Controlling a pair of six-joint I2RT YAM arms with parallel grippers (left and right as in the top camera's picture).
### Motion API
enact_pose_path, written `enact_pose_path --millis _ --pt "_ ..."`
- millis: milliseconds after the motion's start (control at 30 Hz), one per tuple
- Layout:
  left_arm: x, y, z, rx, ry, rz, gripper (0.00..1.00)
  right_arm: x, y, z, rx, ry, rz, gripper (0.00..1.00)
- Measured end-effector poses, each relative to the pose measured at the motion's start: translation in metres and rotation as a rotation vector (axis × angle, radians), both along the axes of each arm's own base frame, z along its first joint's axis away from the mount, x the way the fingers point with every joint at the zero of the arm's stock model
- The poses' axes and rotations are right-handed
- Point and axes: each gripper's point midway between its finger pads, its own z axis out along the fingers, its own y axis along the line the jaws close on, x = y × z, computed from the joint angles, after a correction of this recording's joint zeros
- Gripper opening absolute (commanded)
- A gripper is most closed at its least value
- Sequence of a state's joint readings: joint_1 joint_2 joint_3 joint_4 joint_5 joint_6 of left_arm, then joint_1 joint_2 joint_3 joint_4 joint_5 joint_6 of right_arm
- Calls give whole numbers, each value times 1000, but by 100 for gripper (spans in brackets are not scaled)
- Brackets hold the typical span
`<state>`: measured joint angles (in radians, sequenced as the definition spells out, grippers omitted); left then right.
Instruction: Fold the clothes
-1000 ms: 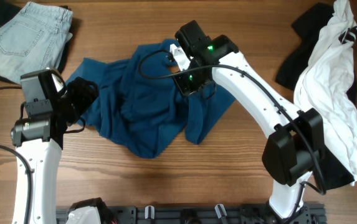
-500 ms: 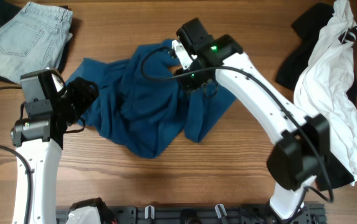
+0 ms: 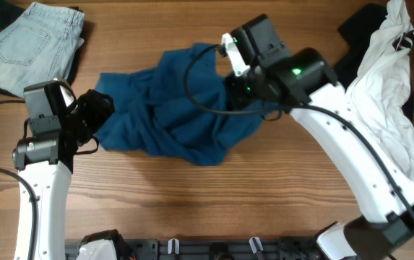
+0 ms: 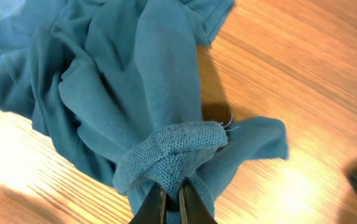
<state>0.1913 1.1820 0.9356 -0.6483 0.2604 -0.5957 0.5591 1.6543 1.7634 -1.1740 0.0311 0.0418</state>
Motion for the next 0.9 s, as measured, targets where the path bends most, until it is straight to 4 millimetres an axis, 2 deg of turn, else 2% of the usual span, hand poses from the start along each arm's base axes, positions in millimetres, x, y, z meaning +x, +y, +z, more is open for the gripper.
enact_pose_path --millis 100,300,400,500,700,833,900 --pt "0 0 0 7 -2 -9 71 -7 -9 10 -15 -20 -13 4" --pt "-1 -2 0 10 -2 -29 73 -8 -14 15 -26 -36 -26 4" --pt "-6 -10 -3 -9 16 -80 75 -8 -15 15 -28 -35 -27 4" --pt "-18 -22 -9 -54 63 -130 70 -8 -15 15 -29 -36 -28 4" --pt "-35 -66 -30 -139 179 -307 77 -7 -15 15 -27 -41 -28 4" --pt "-38 -101 -41 -147 212 -436 91 -6 -14 16 -25 -43 -28 4" --pt "-37 -117 -46 -144 214 -494 84 -6 -14 15 -25 -43 -28 4"
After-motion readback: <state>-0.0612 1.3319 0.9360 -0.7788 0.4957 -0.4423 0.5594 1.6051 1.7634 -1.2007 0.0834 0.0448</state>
